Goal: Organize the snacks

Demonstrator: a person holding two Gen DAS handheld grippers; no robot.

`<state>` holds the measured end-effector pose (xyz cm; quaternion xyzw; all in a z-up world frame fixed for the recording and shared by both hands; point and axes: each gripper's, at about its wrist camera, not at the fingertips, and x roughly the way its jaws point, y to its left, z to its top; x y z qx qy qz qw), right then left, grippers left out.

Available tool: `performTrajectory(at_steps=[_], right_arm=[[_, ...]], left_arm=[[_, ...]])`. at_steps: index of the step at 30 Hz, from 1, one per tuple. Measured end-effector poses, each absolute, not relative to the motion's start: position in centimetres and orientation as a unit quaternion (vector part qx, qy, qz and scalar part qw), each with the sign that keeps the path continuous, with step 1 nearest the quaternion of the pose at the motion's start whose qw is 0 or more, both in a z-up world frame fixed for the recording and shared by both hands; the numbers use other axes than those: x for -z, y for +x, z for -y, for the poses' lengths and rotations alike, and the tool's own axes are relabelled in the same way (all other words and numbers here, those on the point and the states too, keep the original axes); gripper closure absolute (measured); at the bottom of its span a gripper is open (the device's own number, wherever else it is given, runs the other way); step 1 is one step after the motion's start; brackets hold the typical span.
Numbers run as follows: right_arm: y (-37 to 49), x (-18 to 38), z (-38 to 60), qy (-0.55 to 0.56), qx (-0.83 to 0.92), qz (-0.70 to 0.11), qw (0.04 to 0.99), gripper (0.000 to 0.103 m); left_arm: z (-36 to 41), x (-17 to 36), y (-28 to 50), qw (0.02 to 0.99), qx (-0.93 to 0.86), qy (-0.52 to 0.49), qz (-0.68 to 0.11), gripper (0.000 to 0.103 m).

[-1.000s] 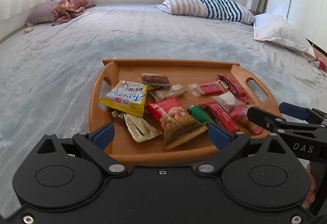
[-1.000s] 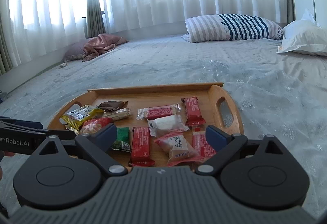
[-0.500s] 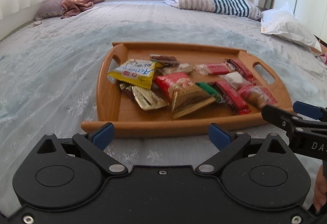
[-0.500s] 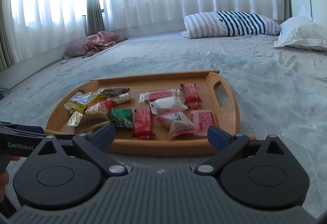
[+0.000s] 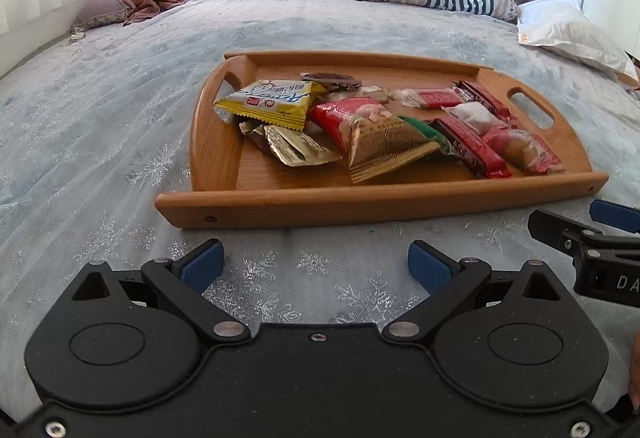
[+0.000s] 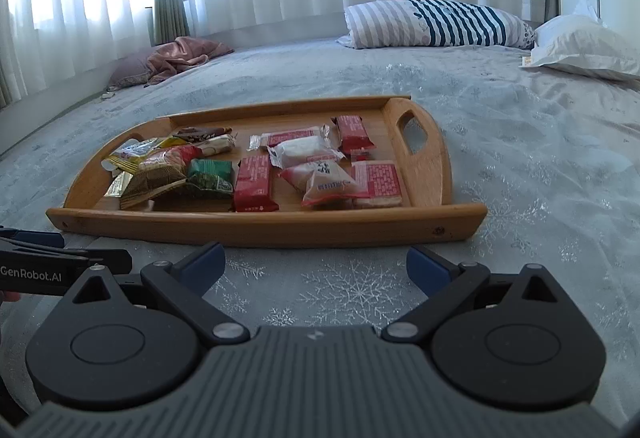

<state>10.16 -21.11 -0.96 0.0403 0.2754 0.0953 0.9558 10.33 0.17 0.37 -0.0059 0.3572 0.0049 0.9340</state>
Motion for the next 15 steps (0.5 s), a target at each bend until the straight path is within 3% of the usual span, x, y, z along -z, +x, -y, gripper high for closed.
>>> performTrajectory(at_steps=[15], right_arm=[[10.4, 2.1, 19.6, -0.01, -0.1, -0.286, 0.953, 0.0]], left_arm=[[-0.1, 0.5, 10.5, 0.938, -0.013, -0.01, -0.346, 0.0]])
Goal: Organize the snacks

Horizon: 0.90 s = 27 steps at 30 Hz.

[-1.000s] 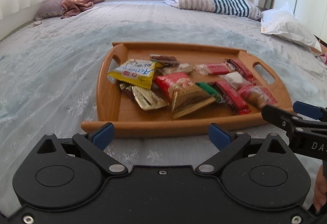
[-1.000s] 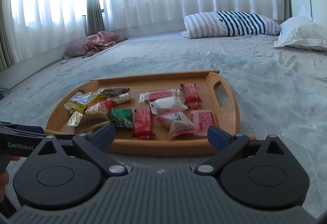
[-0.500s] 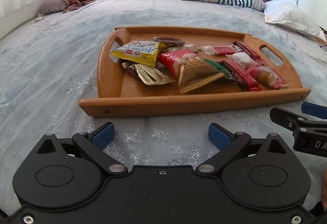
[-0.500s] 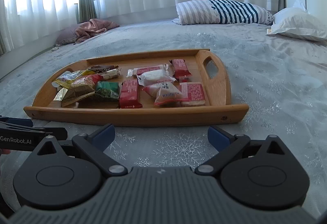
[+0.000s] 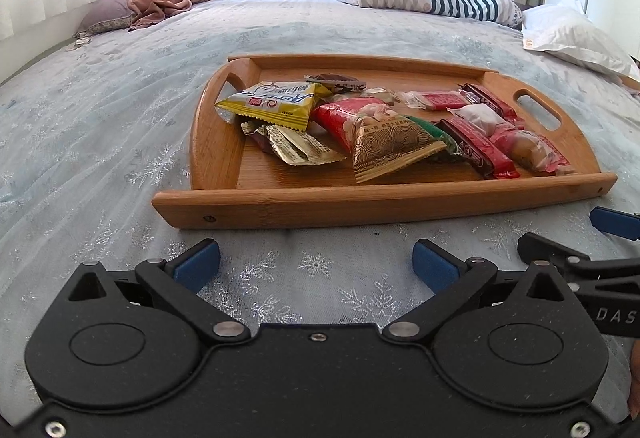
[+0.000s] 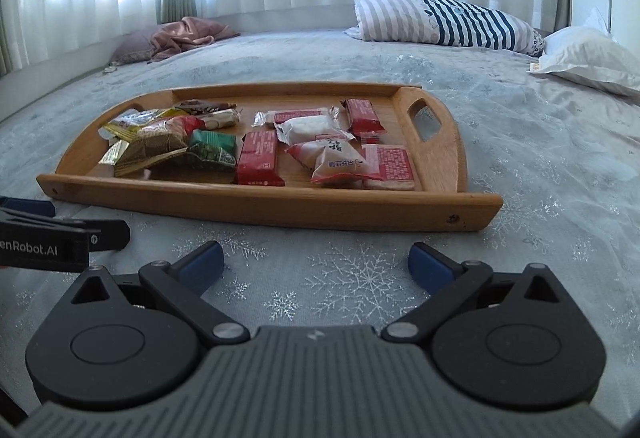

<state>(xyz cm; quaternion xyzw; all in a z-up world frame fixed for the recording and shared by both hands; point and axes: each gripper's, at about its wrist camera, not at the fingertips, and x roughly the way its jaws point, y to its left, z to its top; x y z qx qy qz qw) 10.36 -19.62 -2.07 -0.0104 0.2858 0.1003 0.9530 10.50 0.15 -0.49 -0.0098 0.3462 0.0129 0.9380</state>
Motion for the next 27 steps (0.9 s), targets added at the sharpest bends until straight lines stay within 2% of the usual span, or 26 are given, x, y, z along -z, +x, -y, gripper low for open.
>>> performTrajectory(at_steps=[27], right_arm=[[10.41, 2.2, 19.37, -0.016, -0.101, -0.286, 0.953, 0.0]], left_arm=[[-0.05, 0.64, 10.95, 0.935, -0.012, -0.014, -0.355, 0.0]])
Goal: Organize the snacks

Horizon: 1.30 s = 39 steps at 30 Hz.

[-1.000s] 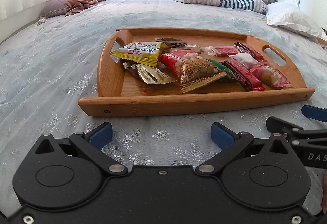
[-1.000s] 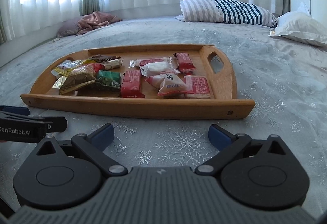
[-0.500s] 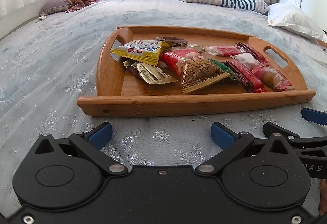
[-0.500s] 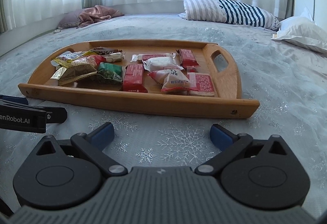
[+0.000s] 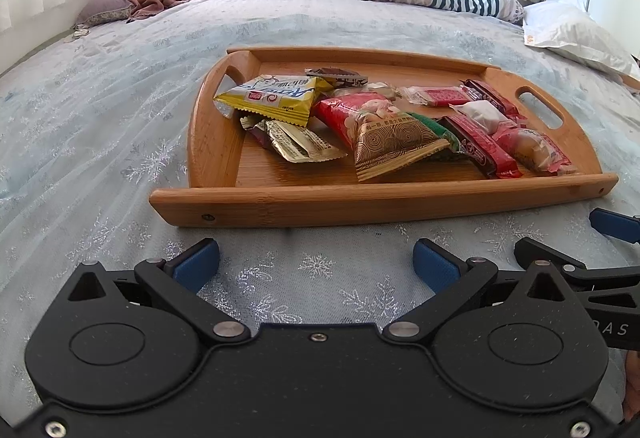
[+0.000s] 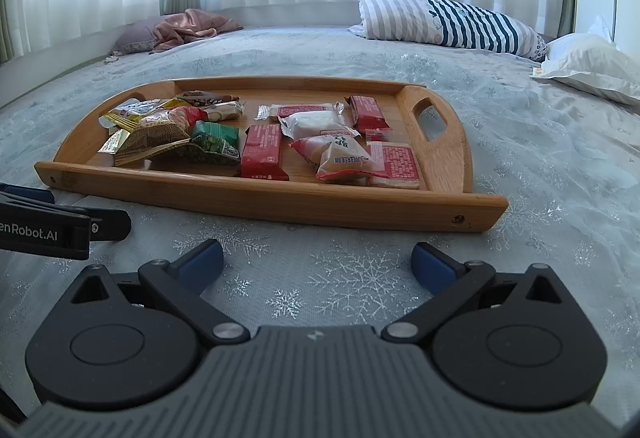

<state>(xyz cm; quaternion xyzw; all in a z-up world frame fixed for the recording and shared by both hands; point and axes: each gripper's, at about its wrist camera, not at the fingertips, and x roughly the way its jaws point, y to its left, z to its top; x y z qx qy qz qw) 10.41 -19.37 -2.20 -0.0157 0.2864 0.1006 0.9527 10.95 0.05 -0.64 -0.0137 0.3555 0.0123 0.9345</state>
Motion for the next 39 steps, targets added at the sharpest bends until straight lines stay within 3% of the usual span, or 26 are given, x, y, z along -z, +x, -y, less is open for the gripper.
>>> performTrajectory(at_steps=[39], right_arm=[[10.37, 2.17, 19.33, -0.016, -0.1, -0.286, 0.953, 0.0]], left_arm=[[0.03, 0.88, 10.75, 0.935, -0.011, -0.01, -0.354, 0.0]])
